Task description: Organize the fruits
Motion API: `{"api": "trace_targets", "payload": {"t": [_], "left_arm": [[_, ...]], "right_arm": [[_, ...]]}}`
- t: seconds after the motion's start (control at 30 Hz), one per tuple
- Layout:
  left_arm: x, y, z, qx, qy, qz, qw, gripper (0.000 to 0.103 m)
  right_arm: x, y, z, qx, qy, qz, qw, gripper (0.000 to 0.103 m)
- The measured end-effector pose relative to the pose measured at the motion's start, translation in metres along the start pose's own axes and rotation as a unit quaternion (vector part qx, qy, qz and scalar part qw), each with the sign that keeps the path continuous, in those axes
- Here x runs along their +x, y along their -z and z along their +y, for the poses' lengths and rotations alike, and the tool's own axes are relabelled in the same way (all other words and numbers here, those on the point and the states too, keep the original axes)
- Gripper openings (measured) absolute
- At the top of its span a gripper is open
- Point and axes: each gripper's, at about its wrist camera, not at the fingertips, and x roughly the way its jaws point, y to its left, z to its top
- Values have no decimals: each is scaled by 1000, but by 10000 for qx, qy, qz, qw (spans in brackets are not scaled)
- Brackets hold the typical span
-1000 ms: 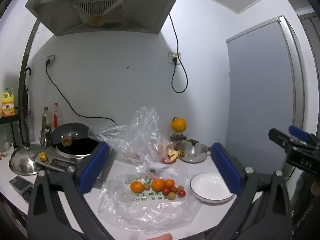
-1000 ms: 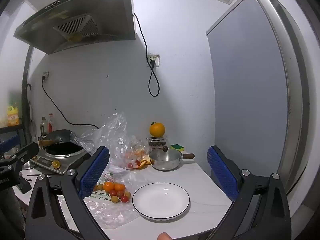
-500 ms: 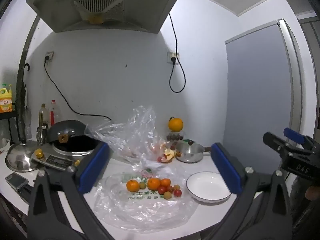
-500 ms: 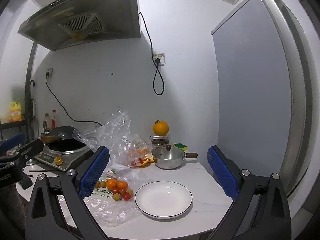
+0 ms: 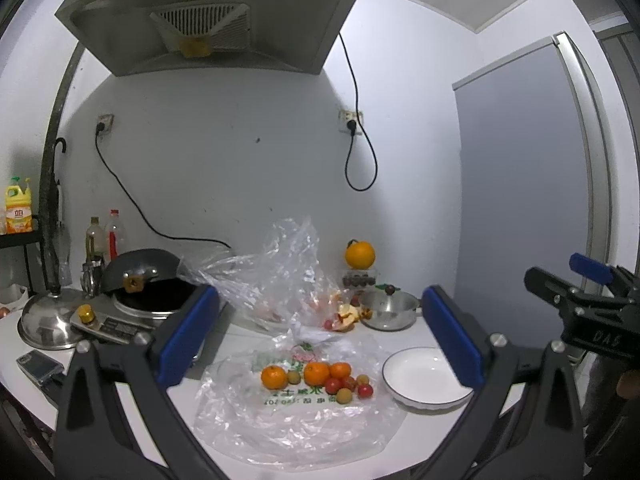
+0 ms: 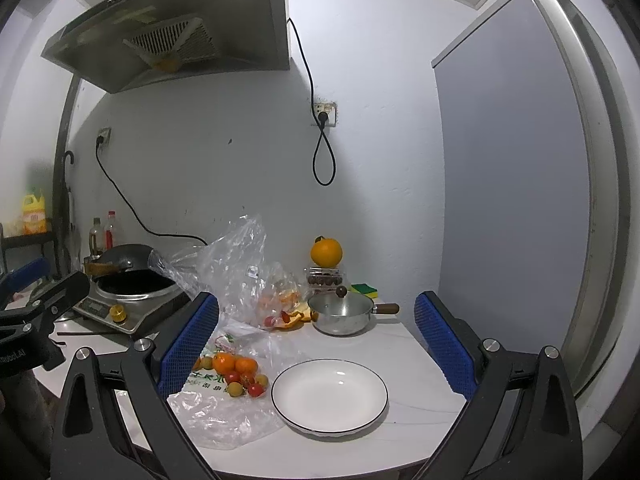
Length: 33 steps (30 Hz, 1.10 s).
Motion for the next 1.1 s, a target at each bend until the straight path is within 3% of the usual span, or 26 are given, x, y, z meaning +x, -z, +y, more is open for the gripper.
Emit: {"api": "trace_targets", "payload": {"t": [1.1], "left_arm": [[-2,2,6,-177,147,149,9996,102]], "right_arm": [[0,0,5,10,-53,42,10000,100]]}}
